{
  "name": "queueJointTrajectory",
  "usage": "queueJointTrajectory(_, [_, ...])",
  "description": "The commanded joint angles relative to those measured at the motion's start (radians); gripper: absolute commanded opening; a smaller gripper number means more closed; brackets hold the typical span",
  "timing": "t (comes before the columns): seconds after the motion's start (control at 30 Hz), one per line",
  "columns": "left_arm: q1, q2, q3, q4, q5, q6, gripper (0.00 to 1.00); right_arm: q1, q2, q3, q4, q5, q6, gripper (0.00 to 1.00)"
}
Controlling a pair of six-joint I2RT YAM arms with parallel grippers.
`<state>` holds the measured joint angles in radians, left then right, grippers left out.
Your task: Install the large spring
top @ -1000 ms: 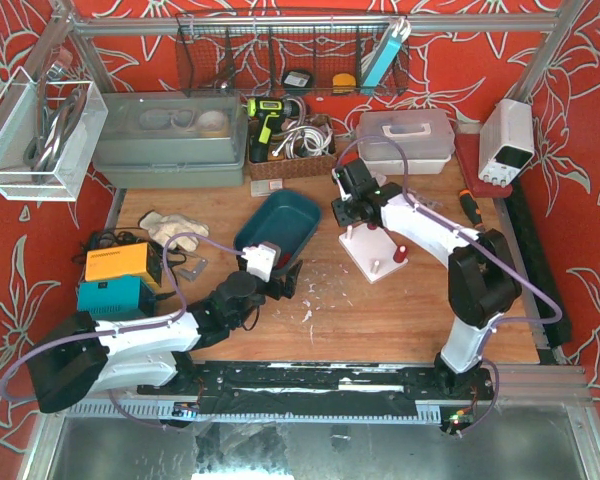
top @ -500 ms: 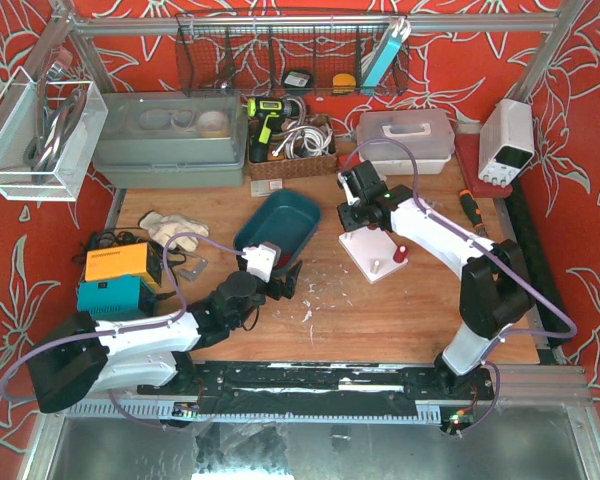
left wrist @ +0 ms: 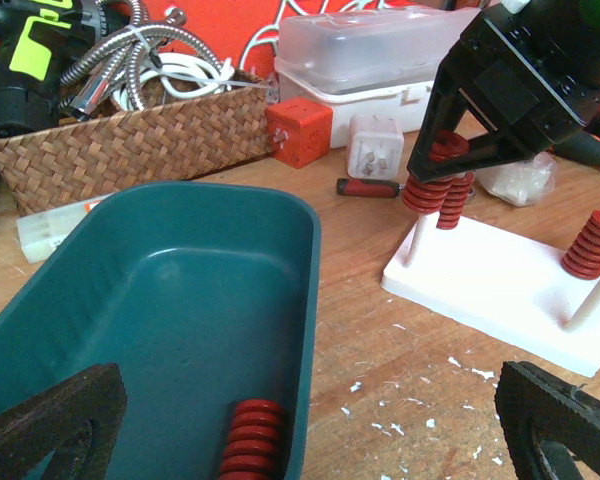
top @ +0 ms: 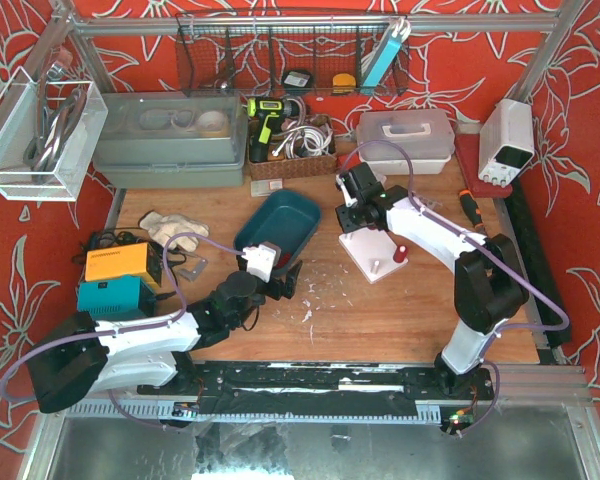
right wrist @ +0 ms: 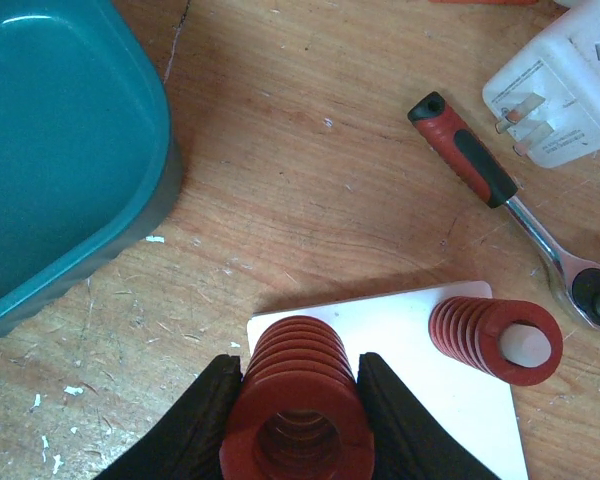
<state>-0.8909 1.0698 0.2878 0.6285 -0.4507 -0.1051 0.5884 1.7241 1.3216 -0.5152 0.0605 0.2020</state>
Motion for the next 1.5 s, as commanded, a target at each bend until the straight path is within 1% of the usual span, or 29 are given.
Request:
queueJointTrajectory(0.0, [0.003, -0.014, 0.020, 0.011, -0.015, 0.005, 1.00, -0.008, 0.035, -0.012, -0.028, 0.011, 0.014, 0.00])
queueJointTrajectory(0.13, [0.002, -0.014, 0.020, 0.012, -0.015, 0.005, 1.00, -0.009, 0.004, -0.009, -0.018, 0.000, 0.014, 0.00])
queueJointTrajectory(0.27, [0.003, -0.013, 0.022, 0.011, -0.013, 0.005, 1.00, -0.010, -0.016, 0.038, -0.057, -0.015, 0.001, 0.00])
queueJointTrajectory(0.4, [0.003, -0.018, 0.021, 0.008, -0.018, 0.009, 1.00, -0.010, -0.023, 0.024, -0.069, -0.006, 0.003, 0.00])
queueJointTrajectory(0.73, [0.003, -0.024, 0.017, 0.008, -0.015, 0.008, 1.00, -0.011, 0.027, -0.006, -0.012, 0.020, -0.016, 0.00])
queueJointTrajectory(0.9, [0.003, -0.027, 0.019, 0.007, -0.019, 0.010, 1.00, -0.012, 0.063, -0.011, 0.001, 0.015, -0.005, 0.04])
queueJointTrajectory(0.97, [0.003, -0.027, 0.017, 0.009, -0.017, 0.010, 1.00, -0.012, 0.066, -0.021, 0.017, 0.016, -0.003, 0.09])
queueJointTrajectory(1.2, [0.003, -0.010, 0.022, 0.010, -0.018, 0.011, 1.00, -0.015, 0.055, -0.016, 0.017, 0.032, 0.002, 0.35])
queueJointTrajectory(1.33, [0.002, -0.013, 0.033, -0.008, -0.019, 0.016, 1.00, -0.015, -0.005, -0.026, -0.021, 0.039, 0.011, 0.51])
queueJointTrajectory(1.47, [0.003, -0.044, 0.024, -0.025, -0.007, 0.009, 0.98, -0.015, -0.126, -0.058, -0.084, 0.027, 0.022, 0.63])
